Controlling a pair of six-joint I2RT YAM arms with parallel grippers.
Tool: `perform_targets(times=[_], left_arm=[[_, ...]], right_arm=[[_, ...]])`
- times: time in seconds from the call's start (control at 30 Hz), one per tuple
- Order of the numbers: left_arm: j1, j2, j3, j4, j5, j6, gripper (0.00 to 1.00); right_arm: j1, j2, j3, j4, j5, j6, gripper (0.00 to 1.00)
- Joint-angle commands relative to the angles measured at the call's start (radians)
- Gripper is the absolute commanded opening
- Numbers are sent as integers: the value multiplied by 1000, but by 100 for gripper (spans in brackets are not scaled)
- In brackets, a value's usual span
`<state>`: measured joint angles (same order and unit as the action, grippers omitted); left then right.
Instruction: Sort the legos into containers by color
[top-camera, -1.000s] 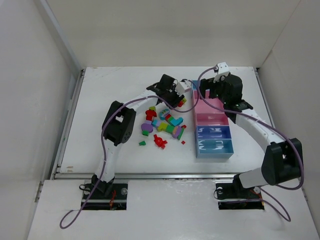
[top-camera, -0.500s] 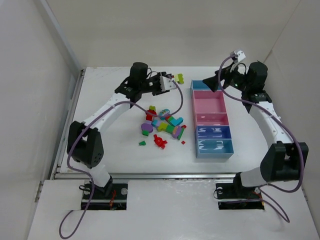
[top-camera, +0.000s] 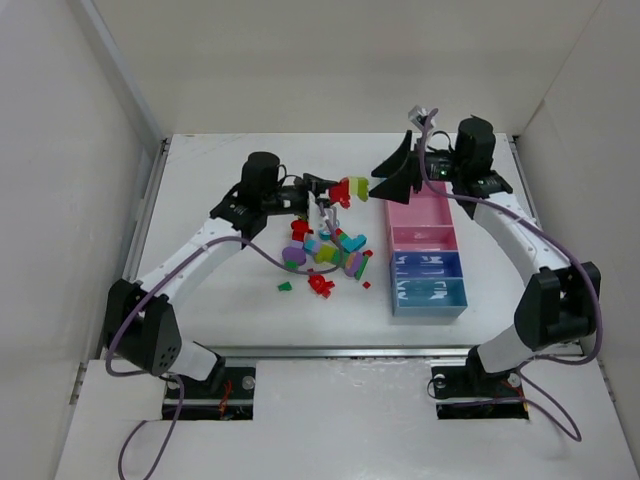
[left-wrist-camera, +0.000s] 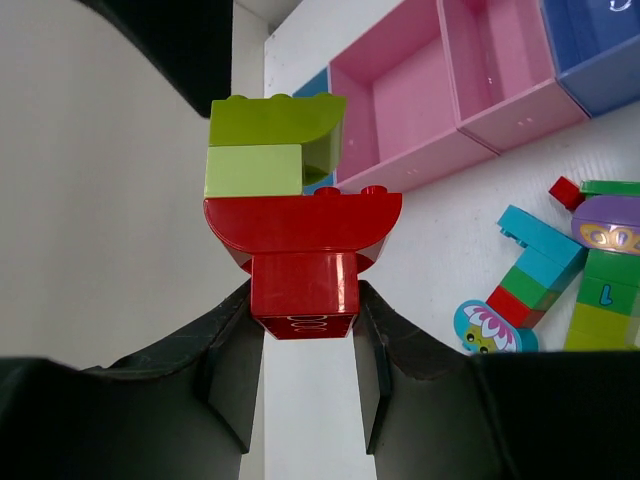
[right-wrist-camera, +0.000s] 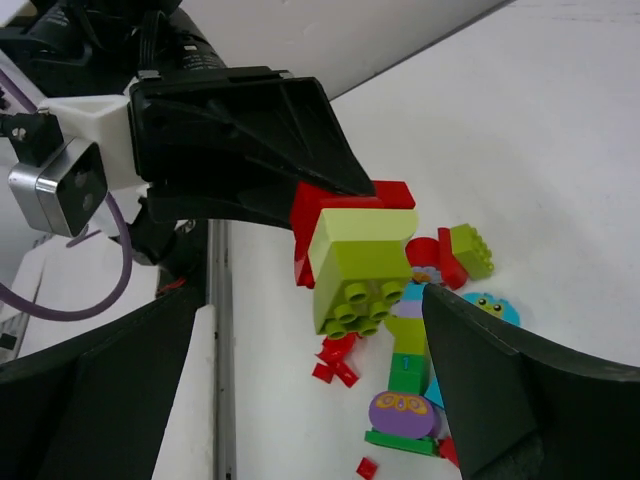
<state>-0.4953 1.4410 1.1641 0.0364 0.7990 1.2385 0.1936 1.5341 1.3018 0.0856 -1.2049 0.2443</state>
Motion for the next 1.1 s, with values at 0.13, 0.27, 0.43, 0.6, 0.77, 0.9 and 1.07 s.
perform_targets(times=[0.13, 0.27, 0.43, 0.6, 0.77, 0.9, 1.07], left_arm=[[0, -119, -81, 71, 98, 95, 0], [-9, -149, -92, 80, 98, 85, 0], [-19, -149, -101, 89, 98, 62, 0], [-28, -149, -101, 89, 88, 39, 0], [-37, -149, -101, 114, 77, 12, 0], [-37, -149, -101, 126, 40, -11, 0], [-26, -149, -121, 106, -3, -11, 0]], right_arm=[[17, 49, 40, 28, -65, 27, 100], [26, 87, 40, 28, -42, 27, 100], [50, 110, 63, 28, -80, 27, 92], [87, 121, 54, 28, -110, 16, 81], [121, 132, 45, 28, -110, 7, 56], [121, 141, 54, 28, -131, 16, 45], [92, 130, 33, 28, -131, 16, 50]])
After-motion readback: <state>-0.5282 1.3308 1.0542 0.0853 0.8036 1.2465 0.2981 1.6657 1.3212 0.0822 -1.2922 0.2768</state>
